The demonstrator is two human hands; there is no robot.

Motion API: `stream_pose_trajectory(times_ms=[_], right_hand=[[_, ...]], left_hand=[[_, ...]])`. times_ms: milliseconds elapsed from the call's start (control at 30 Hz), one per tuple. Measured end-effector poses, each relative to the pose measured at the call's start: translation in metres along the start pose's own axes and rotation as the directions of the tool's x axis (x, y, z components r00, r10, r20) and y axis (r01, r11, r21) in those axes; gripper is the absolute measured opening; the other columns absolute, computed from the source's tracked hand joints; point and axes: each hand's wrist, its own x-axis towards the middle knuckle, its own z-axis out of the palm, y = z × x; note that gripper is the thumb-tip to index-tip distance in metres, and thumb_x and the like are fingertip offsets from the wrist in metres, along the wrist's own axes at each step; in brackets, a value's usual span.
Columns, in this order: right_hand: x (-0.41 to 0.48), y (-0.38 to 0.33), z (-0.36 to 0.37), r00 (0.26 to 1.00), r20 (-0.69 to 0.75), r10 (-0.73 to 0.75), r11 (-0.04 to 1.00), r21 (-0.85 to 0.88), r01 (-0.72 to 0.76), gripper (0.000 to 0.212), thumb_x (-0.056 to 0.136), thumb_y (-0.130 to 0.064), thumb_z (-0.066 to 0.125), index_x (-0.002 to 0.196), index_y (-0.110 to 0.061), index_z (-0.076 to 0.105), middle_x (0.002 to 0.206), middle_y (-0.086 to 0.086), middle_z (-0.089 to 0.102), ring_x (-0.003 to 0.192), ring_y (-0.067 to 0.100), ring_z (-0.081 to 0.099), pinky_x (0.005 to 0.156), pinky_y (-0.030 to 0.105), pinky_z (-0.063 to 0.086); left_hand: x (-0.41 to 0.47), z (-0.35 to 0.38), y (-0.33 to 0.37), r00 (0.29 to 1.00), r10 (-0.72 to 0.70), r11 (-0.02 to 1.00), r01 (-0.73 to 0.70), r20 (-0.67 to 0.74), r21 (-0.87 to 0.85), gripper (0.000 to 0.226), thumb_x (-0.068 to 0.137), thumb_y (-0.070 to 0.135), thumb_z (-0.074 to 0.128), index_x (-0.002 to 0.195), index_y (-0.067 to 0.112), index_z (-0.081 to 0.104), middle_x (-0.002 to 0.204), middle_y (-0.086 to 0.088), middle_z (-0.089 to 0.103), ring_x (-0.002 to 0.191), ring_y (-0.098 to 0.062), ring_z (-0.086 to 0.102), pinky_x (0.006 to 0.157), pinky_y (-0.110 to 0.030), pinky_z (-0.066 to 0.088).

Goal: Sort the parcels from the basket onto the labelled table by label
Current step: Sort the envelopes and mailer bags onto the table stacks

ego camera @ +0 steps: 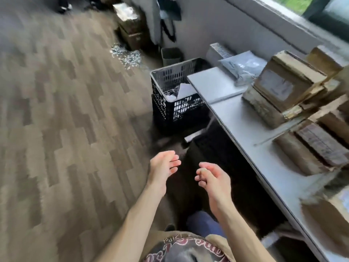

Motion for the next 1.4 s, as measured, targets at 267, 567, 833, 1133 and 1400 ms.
stream_pose_trajectory(times_ms=[267, 567, 833, 1133, 1400], right_hand=[[0.092, -0.034, 0.105, 0.99, 0.132, 0.052, 0.999, -0.019, -0.05, 0.022, 0.097, 0.003, 0.055, 0.103, -0.009, 0.073, 0.078, 0.005, 0.072, 0.063, 0.011, 0.065, 0.062, 0.024, 0.05], [0.215, -0.102, 0.251, 0.928, 0.356, 0.106, 0.994, -0.021, -0.106, 0.02, 0.097, 0.003, 0.053, 0.099, -0.007, 0.07, 0.075, 0.005, 0.069, 0.06, 0.013, 0.061, 0.058, 0.021, 0.048], [0.272, -0.125, 0.347, 0.854, 0.475, 0.211, 0.968, -0.222, -0.116, 0.015, 0.098, -0.002, 0.058, 0.102, -0.003, 0.072, 0.072, 0.004, 0.069, 0.064, 0.016, 0.063, 0.065, 0.028, 0.049], [0.356, -0.177, 0.479, 0.944, 0.263, 0.197, 0.974, -0.163, -0.158, 0.016, 0.095, 0.0, 0.059, 0.1, -0.006, 0.073, 0.077, 0.011, 0.069, 0.065, 0.016, 0.063, 0.063, 0.027, 0.047], [0.41, -0.228, 0.525, 0.978, 0.024, 0.207, 0.974, 0.093, -0.208, 0.017, 0.098, 0.002, 0.055, 0.105, -0.003, 0.069, 0.073, 0.006, 0.068, 0.06, 0.015, 0.06, 0.056, 0.021, 0.047]], left_hand=[[0.083, -0.037, 0.055, 0.989, -0.011, 0.998, 0.003, -0.15, -0.057, 0.008, 0.099, 0.015, 0.065, 0.098, 0.014, 0.073, 0.091, -0.005, 0.077, 0.083, -0.019, 0.075, 0.072, -0.028, 0.054], [0.174, -0.068, 0.163, 0.948, 0.034, 0.998, -0.048, -0.317, -0.037, 0.013, 0.101, 0.019, 0.064, 0.108, 0.013, 0.074, 0.097, -0.006, 0.079, 0.09, -0.021, 0.077, 0.075, -0.029, 0.057], [0.269, -0.092, 0.222, 0.931, -0.006, 0.992, -0.04, -0.364, -0.119, 0.013, 0.1, 0.02, 0.066, 0.107, 0.014, 0.075, 0.098, -0.006, 0.079, 0.092, -0.022, 0.077, 0.078, -0.033, 0.056], [0.422, -0.131, 0.364, 0.98, -0.016, 0.997, 0.001, -0.197, -0.074, 0.012, 0.101, 0.016, 0.063, 0.105, 0.013, 0.074, 0.096, -0.006, 0.079, 0.081, -0.015, 0.076, 0.074, -0.027, 0.057], [0.523, -0.095, 0.457, 0.996, -0.075, 0.997, 0.073, 0.048, 0.036, 0.011, 0.1, 0.012, 0.06, 0.099, 0.008, 0.071, 0.088, -0.008, 0.074, 0.075, -0.017, 0.073, 0.069, -0.027, 0.055]])
